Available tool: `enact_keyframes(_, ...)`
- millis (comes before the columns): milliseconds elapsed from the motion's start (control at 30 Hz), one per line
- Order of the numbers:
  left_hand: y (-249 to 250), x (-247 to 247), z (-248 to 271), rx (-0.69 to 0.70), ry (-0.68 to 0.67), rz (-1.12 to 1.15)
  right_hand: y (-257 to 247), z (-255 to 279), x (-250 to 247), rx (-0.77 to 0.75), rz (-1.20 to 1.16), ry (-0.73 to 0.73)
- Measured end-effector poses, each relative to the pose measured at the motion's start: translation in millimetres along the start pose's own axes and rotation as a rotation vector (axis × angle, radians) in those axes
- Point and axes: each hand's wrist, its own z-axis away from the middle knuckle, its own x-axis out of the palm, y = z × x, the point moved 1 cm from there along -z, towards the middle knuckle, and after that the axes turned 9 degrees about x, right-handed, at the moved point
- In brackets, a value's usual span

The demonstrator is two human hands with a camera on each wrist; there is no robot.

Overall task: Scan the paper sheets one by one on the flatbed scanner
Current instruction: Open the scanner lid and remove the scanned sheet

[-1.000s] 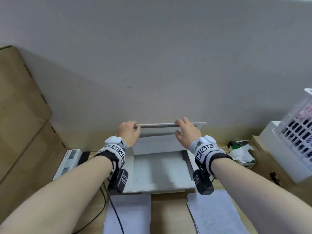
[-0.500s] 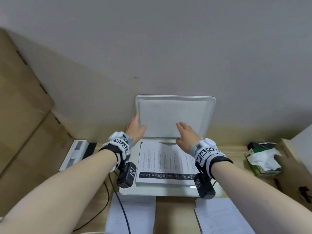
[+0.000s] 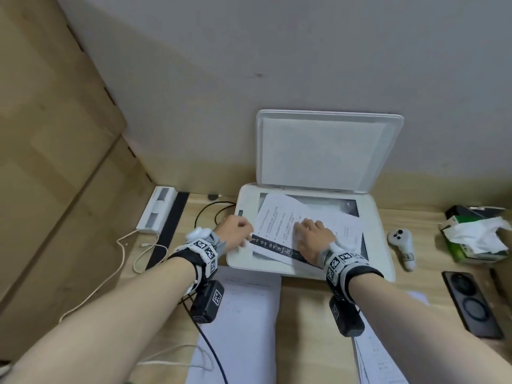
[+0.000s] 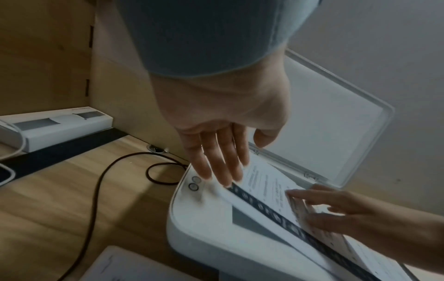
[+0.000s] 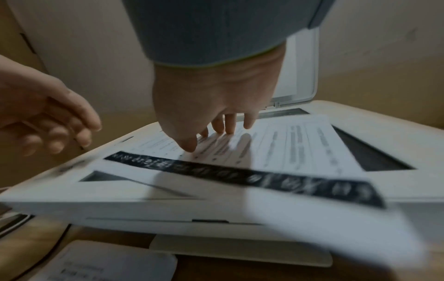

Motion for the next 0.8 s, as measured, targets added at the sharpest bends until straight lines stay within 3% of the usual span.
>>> enact_keyframes(133,-6,13,22,-0.126,-0.183,0.064,-2,24,2,0.056,0.031,0.049)
enact_keyframes(233,-18,33,37,-0.172,-0.369,-0.047,-2,52,5,0.023,0.017,0.051)
enact_keyframes(300,-29,50,44,-0.174,-0.419,-0.117,-2,72,7,0.014,-0.018,0.031)
enact_keyframes(400,-40,65,41,-0.125,-0.327,-0.094,5,85,10,0.002,-0.118,-0.034)
enact_keyframes(533,-27,70,50,-0.097,-0.162,-0.021,31,104,8,0.133,-0.174,-0.004)
enact_keyframes(667,-22,74,50,-0.135,-0.176,0.025,64,125,9,0.328,-0.116,-0.056)
enact_keyframes(800,-9,98,55,-0.125,-0.280,0.051,93,141,14,0.329,-0.220,-0.150)
